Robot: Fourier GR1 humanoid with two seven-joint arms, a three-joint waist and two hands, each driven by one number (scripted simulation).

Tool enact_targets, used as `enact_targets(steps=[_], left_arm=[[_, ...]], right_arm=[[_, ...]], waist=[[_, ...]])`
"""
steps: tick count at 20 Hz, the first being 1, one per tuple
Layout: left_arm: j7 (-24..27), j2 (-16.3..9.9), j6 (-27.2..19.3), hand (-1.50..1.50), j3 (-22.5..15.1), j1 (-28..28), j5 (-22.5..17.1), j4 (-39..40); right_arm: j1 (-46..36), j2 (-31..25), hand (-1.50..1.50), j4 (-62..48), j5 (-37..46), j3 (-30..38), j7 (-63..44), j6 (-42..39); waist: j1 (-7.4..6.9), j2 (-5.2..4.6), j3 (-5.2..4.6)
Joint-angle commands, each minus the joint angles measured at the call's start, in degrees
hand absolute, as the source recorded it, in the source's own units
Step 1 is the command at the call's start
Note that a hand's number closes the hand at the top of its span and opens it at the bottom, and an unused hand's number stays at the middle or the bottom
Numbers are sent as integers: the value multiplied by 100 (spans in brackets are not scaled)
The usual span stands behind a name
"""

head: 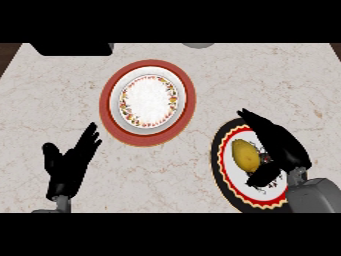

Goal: Pick the lemon from the plate and place it in the plate

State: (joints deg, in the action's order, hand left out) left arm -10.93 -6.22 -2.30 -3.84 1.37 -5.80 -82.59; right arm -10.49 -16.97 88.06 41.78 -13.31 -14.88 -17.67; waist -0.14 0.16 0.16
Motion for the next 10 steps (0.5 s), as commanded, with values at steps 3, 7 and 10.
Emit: enact_targets(steps=[3,7,10], left_arm=[[91,438,-286,0,-261,138,296,74],[-360,170,-50,0,25,-307,58,206],[-127,246,-81,0,-161,145,291,23]], right_arm=[[-148,55,-150,-531,235,107,325,-128],[-296,180,150,-1058,870,-464,609,166],[-117,1,150,-352,849,-240,582,-129]], waist=[[-2,-17,-16],[-5,-24,-16],[15,-11,-17]])
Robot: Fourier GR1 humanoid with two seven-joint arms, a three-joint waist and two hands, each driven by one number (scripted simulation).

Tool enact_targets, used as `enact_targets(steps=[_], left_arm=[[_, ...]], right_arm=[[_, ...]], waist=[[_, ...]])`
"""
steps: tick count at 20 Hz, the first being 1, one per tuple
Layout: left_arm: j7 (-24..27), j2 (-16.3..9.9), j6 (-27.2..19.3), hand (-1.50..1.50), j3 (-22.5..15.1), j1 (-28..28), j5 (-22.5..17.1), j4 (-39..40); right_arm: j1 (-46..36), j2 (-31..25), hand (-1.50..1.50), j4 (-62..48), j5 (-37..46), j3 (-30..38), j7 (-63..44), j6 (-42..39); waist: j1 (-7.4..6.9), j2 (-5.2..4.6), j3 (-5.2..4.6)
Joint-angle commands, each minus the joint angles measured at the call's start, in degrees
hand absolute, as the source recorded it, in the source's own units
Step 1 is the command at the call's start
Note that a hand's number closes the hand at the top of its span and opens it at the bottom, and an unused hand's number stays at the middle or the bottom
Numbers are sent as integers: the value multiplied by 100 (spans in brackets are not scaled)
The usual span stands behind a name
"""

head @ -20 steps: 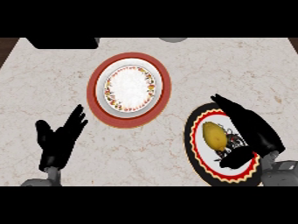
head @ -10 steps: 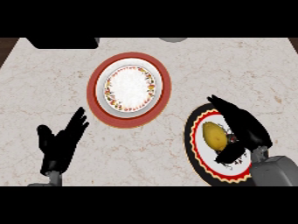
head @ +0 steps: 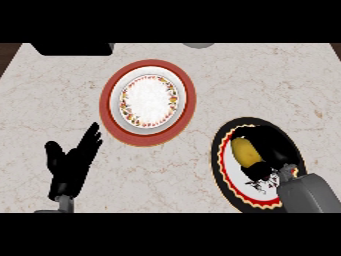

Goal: Pick the lemon from the plate and place it in the plate

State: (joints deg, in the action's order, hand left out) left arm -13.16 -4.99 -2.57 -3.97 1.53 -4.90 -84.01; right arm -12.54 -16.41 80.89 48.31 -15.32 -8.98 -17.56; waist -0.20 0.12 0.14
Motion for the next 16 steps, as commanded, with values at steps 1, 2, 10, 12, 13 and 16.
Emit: enact_targets(steps=[1,2,10,12,13,16], left_arm=[[-17,-115,169,0,270,-191,-90,235],[-188,52,-2,0,-76,187,141,-139],[-82,-5,202,0,69,-48,5,118],[-151,6,244,0,35,-285,10,265],[-39,60,224,0,-78,-257,114,268],[-43,32,309,0,-124,-271,100,224]], right_arm=[[-109,226,150,-6,366,-26,6,52],[-8,158,150,-62,403,41,212,181],[-155,1575,150,352,1156,-1058,-1269,1224],[-268,1600,150,281,1072,-1546,-1862,1555],[-420,1609,150,292,1042,-1599,-1981,1569],[-744,1625,150,446,1075,-1903,-2447,2202]], waist=[[11,-11,-15],[6,-9,-14],[-149,20,-19],[-315,-7,-18],[-450,-5,-23],[-700,27,-7]])
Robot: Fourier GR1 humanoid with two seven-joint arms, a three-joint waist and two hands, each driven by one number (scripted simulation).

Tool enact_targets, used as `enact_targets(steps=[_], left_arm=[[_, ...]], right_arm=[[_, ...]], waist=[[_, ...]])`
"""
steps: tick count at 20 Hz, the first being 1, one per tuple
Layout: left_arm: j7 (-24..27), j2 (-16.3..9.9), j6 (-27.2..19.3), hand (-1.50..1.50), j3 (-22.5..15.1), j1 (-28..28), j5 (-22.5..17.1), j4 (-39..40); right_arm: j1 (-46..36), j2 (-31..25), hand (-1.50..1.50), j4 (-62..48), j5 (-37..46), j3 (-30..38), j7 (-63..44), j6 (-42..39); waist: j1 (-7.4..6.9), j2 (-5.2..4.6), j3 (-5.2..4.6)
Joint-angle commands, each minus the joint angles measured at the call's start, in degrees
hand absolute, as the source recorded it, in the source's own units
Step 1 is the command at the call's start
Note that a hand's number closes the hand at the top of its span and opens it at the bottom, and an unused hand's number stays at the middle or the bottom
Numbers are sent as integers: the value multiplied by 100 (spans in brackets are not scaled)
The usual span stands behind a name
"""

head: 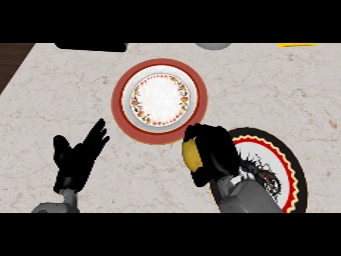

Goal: Pick the lemon from the plate and place it in the plate

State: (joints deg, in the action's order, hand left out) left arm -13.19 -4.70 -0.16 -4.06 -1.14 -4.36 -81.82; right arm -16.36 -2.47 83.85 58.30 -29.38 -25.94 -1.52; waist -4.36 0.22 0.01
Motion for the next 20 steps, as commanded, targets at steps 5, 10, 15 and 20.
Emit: enact_targets(steps=[5,10,15,20], left_arm=[[-64,73,120,0,-187,-67,35,156],[-108,75,67,0,-178,-231,83,173],[-9,121,20,0,-183,-106,106,223],[-25,166,16,0,-246,-111,129,182]], right_arm=[[-979,243,150,353,540,-1020,-1898,1557],[-1491,246,150,369,858,-1144,-3223,2513],[-1780,246,150,205,1221,-1347,-4405,3414],[-1986,245,150,-45,1547,-1215,-4743,4228]], waist=[[-331,31,-19],[-318,-2,-14],[-310,-34,-14],[-258,-72,-2]])
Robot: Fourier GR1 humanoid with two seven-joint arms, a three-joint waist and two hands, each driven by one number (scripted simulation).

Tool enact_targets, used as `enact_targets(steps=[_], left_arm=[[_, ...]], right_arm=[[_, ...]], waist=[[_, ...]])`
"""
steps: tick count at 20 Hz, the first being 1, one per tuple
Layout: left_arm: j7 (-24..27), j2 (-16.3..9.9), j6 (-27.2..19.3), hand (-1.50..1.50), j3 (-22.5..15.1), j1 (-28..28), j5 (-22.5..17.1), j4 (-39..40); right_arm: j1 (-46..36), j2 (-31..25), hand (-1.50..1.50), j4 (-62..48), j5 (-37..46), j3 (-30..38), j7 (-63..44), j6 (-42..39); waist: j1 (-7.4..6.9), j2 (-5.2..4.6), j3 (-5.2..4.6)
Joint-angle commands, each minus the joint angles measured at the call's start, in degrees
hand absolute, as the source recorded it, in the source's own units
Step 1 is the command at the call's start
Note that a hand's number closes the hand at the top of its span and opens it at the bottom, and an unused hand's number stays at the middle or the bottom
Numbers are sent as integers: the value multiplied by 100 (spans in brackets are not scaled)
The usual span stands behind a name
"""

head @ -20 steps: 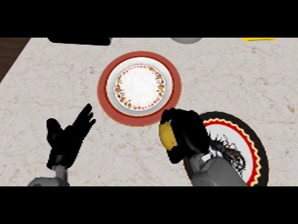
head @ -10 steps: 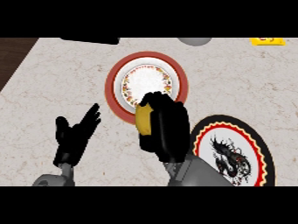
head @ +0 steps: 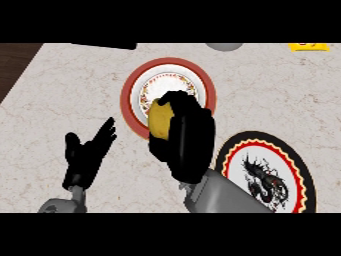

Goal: Pick the lemon from the plate and place it in the plate

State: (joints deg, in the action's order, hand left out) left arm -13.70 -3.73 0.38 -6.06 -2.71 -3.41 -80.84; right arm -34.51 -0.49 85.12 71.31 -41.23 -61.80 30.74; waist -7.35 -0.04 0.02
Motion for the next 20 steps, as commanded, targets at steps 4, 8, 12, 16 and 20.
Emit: enact_targets(steps=[4,8,12,16,20], left_arm=[[-137,46,-71,0,22,-79,4,76],[0,56,-131,0,-10,54,86,-2],[-124,-68,-48,0,116,0,-26,-107],[-100,61,-107,0,17,45,18,-122],[-123,1,-84,0,109,17,-33,-129]], right_arm=[[-451,46,150,-737,659,80,-1415,1061],[-550,46,150,-1142,1103,522,-1593,1332],[-660,46,150,-1747,1226,869,-1457,1905],[-966,46,150,-2303,1046,1012,-1391,2179],[-1208,46,150,-2948,954,1355,-1204,2589]], waist=[[123,-64,-7],[203,-60,-2],[233,-98,5],[229,-102,3],[211,-124,4]])
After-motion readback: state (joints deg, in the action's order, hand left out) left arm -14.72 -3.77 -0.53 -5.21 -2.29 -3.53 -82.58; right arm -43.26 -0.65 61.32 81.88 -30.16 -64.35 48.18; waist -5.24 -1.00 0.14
